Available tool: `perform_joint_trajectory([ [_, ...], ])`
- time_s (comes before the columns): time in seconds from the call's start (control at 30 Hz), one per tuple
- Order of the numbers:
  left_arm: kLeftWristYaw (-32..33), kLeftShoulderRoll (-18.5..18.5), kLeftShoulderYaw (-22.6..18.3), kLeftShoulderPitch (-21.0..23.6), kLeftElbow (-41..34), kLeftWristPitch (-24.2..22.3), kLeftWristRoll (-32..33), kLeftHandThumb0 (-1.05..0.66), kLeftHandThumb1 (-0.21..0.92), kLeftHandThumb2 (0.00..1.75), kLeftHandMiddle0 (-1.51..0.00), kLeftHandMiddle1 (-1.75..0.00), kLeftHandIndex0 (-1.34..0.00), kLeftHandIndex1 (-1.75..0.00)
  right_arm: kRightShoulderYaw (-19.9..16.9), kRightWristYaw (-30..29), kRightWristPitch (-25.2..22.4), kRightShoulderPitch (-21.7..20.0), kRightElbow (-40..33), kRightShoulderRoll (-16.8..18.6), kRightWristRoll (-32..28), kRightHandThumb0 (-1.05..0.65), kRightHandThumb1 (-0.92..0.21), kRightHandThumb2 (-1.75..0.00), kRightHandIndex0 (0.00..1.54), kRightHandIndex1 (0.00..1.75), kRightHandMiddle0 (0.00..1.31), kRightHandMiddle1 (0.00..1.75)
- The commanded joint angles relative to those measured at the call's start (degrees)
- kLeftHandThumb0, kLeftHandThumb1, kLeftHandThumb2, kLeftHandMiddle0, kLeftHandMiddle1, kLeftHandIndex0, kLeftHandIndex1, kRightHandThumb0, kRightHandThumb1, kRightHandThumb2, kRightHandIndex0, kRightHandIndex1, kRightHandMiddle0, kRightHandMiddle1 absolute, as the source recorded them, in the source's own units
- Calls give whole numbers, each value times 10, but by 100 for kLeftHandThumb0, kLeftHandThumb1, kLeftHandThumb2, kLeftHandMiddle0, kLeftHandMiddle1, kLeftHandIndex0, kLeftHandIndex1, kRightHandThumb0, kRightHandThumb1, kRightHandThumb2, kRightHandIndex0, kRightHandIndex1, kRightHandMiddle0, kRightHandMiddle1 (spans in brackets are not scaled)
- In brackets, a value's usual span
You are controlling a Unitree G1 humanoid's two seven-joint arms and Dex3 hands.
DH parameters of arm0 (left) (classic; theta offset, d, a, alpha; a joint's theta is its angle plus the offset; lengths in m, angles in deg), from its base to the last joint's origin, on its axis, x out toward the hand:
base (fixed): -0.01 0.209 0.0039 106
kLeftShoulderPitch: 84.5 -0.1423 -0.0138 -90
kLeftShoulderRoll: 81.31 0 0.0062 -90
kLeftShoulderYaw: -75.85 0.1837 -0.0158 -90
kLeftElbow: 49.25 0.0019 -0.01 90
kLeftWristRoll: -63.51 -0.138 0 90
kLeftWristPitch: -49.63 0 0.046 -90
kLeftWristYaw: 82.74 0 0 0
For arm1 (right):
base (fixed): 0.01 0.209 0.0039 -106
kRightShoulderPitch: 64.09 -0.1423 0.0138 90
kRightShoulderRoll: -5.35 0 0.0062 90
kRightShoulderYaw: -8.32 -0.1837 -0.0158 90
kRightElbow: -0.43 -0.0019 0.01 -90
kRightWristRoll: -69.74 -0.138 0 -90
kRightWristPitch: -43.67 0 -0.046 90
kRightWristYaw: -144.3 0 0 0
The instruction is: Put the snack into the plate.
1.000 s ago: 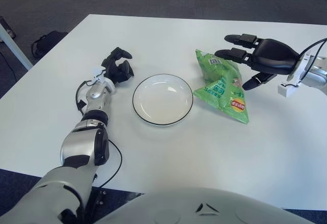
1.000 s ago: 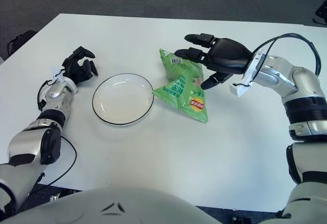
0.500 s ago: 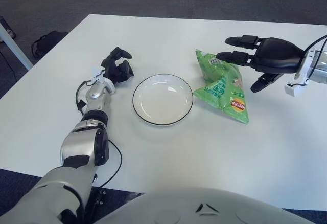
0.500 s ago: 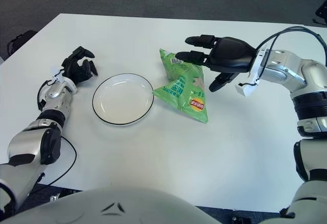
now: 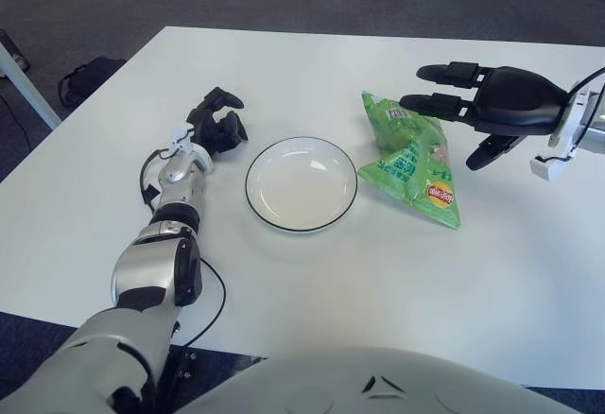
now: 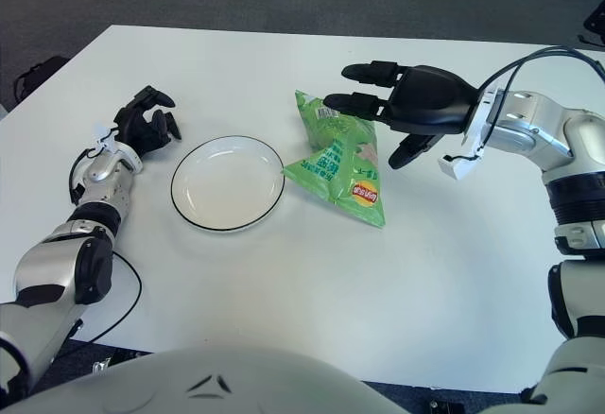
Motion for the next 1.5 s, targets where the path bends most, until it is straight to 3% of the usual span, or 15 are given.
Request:
perform_joint_trajectory([
  [0.0,-4,4,2,-28,10,-13,0,-43,46,113,-93,-175,-49,-175,-14,-25,-4,8,-12,-1,23,-89,-83,-23,0,0,0,0],
  [0.23,-4,5,2,-29,8,-13,1,-43,46,113,-93,-175,-50,-175,-7,-70,18,1,-17,0,69,-89,-82,-22,0,0,0,0],
  [0.77,-7,7,4,-34,1,-9,1,-43,46,113,-91,-175,-49,-175,18,-50,37,-11,-12,8,59,-79,-78,-21,0,0,0,0],
  [1.27,-5,9,6,-37,-7,-10,0,-44,45,114,-91,-175,-50,-175,47,-118,113,-64,23,32,132,-76,-72,-24,0,0,0,0],
  [1.47,-4,9,8,-39,-9,-9,-1,-44,45,115,-89,-175,-50,-175,56,-120,122,-78,39,42,132,-66,-53,-56,0,0,0,0],
])
